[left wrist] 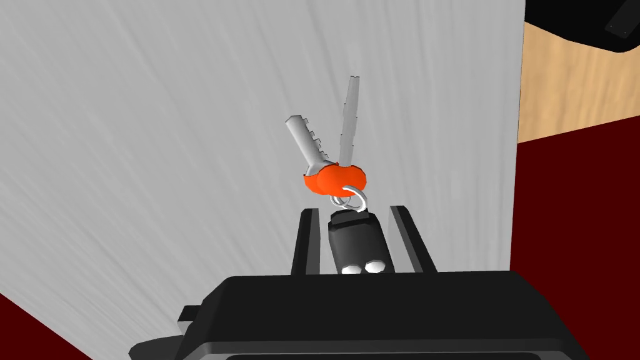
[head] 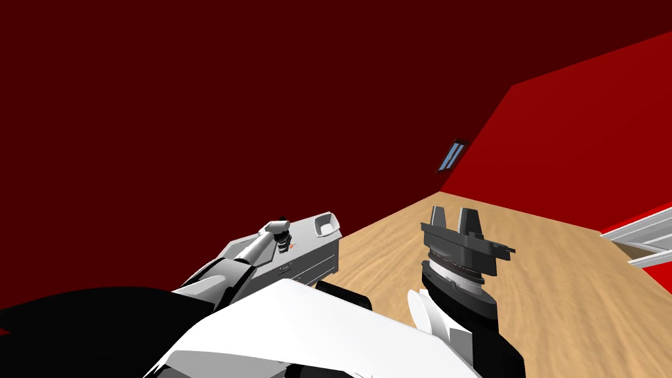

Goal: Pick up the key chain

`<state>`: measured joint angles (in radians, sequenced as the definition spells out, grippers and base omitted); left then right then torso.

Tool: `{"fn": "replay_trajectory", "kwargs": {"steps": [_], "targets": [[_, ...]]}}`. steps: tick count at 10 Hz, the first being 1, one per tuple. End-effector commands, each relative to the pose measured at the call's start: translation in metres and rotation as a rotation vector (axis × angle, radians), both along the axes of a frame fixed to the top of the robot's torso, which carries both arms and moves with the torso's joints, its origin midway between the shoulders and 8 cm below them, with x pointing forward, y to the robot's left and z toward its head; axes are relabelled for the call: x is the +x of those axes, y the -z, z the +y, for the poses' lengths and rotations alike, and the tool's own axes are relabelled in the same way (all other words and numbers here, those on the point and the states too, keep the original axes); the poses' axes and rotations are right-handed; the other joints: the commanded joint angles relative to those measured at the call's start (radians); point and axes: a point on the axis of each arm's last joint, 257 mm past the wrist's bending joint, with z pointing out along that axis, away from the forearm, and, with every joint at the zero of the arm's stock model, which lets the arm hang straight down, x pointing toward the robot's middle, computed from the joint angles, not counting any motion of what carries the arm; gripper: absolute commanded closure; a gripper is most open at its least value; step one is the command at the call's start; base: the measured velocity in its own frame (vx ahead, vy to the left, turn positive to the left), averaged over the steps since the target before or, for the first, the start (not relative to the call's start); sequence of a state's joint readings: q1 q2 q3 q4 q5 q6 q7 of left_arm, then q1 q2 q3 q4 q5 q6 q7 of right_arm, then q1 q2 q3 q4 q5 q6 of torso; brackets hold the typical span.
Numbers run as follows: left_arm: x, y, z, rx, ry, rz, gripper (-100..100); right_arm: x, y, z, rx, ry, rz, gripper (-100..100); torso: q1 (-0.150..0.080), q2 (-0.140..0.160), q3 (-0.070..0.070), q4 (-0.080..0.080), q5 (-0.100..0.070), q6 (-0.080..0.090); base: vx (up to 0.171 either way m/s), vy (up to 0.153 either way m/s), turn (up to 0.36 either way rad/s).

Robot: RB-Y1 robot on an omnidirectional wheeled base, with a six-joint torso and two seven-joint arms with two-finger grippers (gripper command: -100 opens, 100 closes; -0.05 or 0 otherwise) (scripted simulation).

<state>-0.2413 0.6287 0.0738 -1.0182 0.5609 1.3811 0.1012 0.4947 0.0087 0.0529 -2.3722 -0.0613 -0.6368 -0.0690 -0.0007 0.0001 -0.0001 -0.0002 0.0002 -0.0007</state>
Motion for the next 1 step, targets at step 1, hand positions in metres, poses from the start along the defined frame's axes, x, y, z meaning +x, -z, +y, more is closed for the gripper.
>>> {"fn": "replay_trajectory", "kwargs": {"steps": [1], "targets": [[0.0000,0.0000,0.0000,0.000,0.000,0.000,0,0.0000,0.0000,0.0000,0.000,0.000,0.000,0,0.000,0.000,0.000,0.000,0.000,0.000,0.000,0.000,0.000]]}}
